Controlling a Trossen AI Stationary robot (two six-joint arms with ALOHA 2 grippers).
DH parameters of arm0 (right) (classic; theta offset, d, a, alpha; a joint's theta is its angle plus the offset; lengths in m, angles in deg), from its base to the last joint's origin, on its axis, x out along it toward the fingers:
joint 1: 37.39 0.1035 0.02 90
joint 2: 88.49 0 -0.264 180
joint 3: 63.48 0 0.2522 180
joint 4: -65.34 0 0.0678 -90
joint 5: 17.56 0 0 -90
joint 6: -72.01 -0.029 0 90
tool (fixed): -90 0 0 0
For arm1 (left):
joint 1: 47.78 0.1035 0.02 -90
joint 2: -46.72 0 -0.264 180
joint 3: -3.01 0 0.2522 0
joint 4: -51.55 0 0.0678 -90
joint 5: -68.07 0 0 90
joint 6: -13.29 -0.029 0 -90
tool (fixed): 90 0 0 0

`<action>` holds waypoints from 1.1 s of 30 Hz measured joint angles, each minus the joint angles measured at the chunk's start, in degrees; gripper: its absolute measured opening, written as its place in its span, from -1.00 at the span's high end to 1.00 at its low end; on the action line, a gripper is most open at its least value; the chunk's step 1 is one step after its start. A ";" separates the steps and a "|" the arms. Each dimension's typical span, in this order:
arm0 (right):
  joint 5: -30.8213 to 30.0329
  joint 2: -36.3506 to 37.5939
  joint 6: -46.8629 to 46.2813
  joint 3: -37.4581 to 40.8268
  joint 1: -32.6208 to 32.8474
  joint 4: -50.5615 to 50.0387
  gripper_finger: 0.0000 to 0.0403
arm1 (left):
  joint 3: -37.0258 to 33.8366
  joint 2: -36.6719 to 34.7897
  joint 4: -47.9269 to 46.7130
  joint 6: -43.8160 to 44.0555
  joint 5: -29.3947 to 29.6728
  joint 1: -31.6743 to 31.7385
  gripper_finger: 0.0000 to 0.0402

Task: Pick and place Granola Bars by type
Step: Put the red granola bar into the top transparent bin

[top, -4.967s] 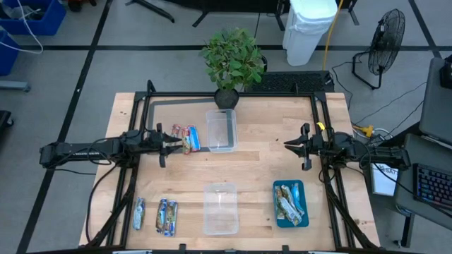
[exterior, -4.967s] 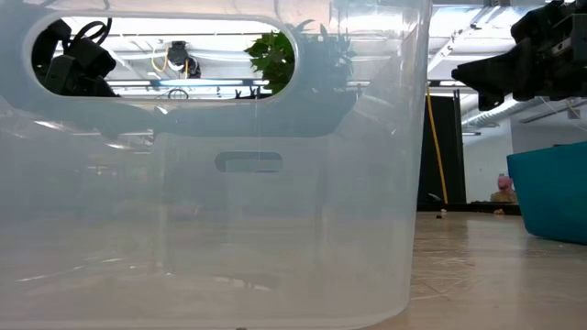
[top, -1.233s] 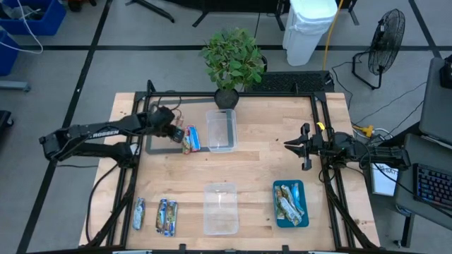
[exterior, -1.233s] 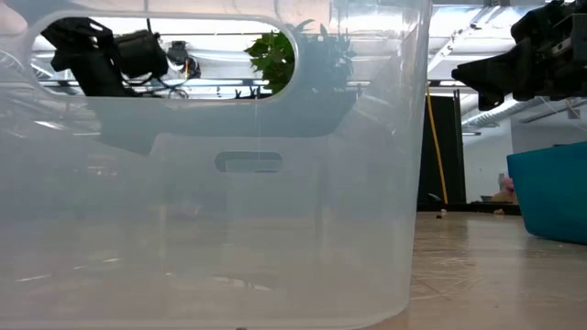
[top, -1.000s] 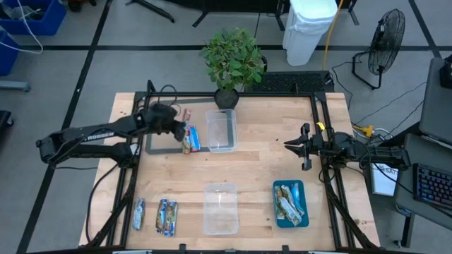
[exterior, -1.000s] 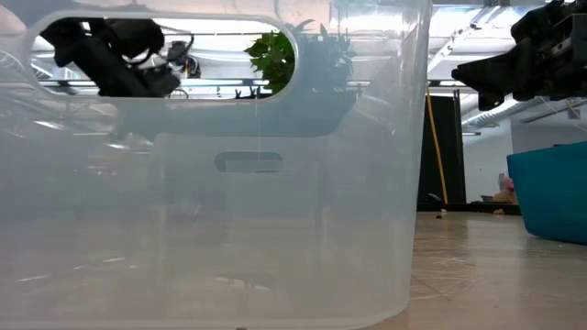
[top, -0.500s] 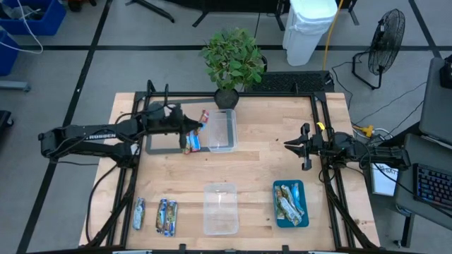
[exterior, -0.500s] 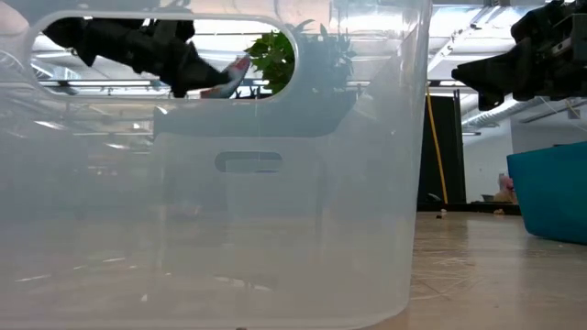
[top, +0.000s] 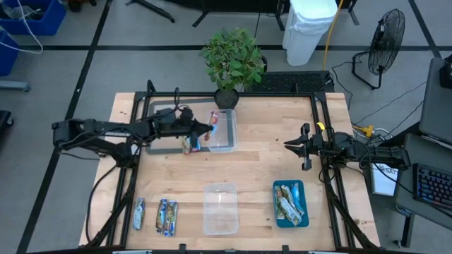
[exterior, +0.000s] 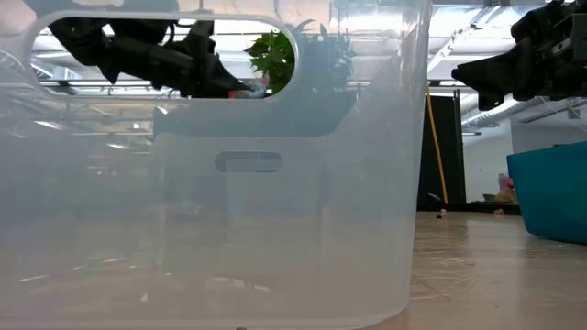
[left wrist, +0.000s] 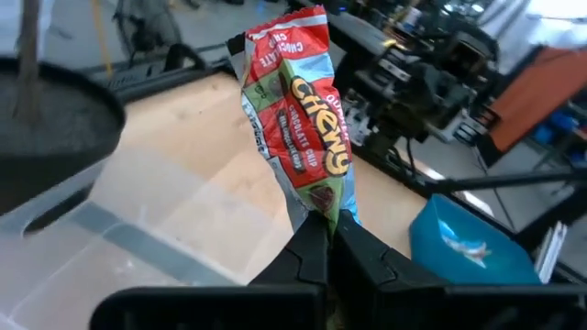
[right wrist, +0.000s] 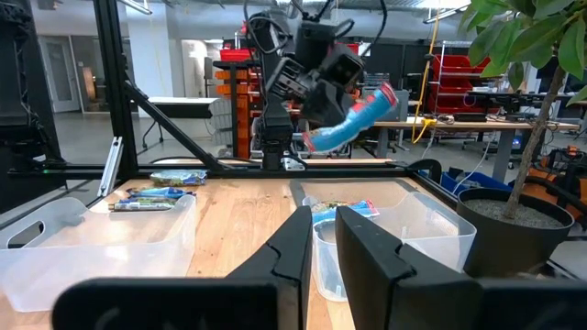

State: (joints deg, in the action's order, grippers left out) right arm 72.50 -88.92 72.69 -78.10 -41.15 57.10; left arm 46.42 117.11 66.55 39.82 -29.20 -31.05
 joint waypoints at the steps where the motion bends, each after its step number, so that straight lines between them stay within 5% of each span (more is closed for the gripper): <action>1: 0.00 0.00 0.00 0.01 0.00 0.00 0.78 | 0.00 0.60 0.38 0.70 0.27 0.05 0.94; 14: 0.02 0.00 0.00 0.00 -0.01 0.00 0.78 | 0.03 6.04 1.83 4.07 7.57 0.02 0.97; 33: 0.02 0.00 0.00 0.00 0.01 0.00 0.78 | 0.04 6.88 3.21 -0.46 7.87 0.05 0.96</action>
State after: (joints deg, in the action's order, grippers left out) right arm 72.52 -88.92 72.69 -78.10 -41.14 57.10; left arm 46.46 123.99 69.75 39.35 -21.34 -31.00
